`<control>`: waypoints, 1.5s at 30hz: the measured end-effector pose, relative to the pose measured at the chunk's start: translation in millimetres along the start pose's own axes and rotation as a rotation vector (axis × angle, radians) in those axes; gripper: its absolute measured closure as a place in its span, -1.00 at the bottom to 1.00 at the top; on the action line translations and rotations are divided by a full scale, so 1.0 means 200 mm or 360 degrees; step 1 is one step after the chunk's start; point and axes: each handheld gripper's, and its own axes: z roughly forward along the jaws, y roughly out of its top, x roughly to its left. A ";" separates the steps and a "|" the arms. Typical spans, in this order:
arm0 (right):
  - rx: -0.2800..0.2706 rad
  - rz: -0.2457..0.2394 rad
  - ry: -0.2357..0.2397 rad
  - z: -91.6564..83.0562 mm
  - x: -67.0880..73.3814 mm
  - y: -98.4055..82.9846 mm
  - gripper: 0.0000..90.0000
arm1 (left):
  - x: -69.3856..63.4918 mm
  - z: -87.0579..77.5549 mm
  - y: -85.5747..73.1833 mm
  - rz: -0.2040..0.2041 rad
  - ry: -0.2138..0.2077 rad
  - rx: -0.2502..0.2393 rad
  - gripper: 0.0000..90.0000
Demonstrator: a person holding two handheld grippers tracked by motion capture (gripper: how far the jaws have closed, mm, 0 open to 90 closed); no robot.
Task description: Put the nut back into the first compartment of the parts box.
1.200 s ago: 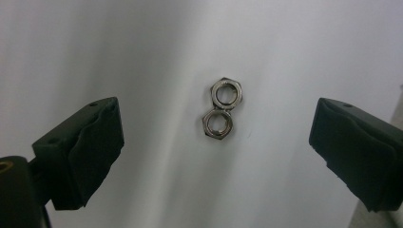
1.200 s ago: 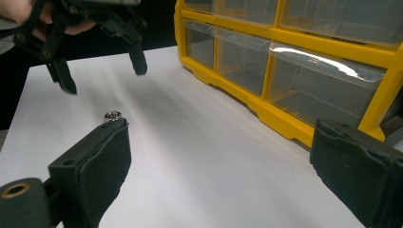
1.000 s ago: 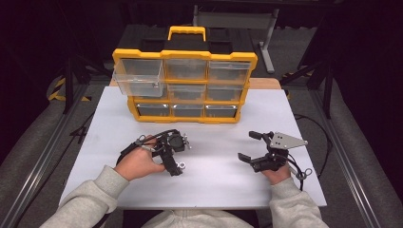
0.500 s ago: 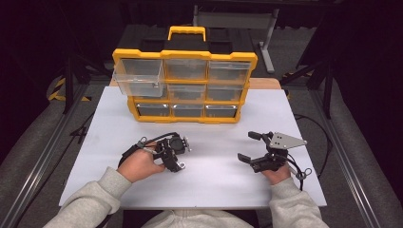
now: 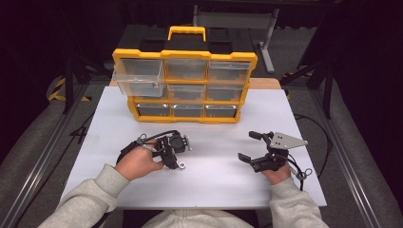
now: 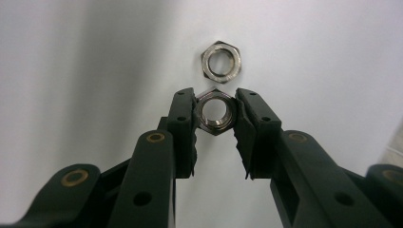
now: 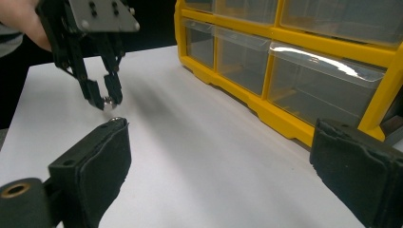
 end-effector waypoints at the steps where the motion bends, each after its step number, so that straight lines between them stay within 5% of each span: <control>1: 0.0000 0.0001 0.0000 0.00 0.00 0.00 -0.84 | 0.00 -0.03 0.00 0.0016 0.0000 -0.0007 0.55; 10: -0.0001 0.0005 0.0002 0.00 0.00 0.00 -0.84 | 0.01 -0.31 0.00 0.0033 0.0017 -0.0027 0.55; 25: -0.0021 -0.0002 -0.0008 -0.01 0.00 0.00 -0.84 | -0.02 -0.75 0.01 0.0035 0.0143 -0.0027 0.55; 34: -0.0023 -0.0005 -0.0008 -0.01 0.00 0.00 -0.84 | -0.03 -1.01 0.01 -0.0003 0.0240 -0.0049 0.55; 45: -0.0027 -0.0008 -0.0008 -0.01 0.00 0.01 -0.84 | 0.01 -1.28 -0.02 -0.0078 0.0261 -0.0135 0.55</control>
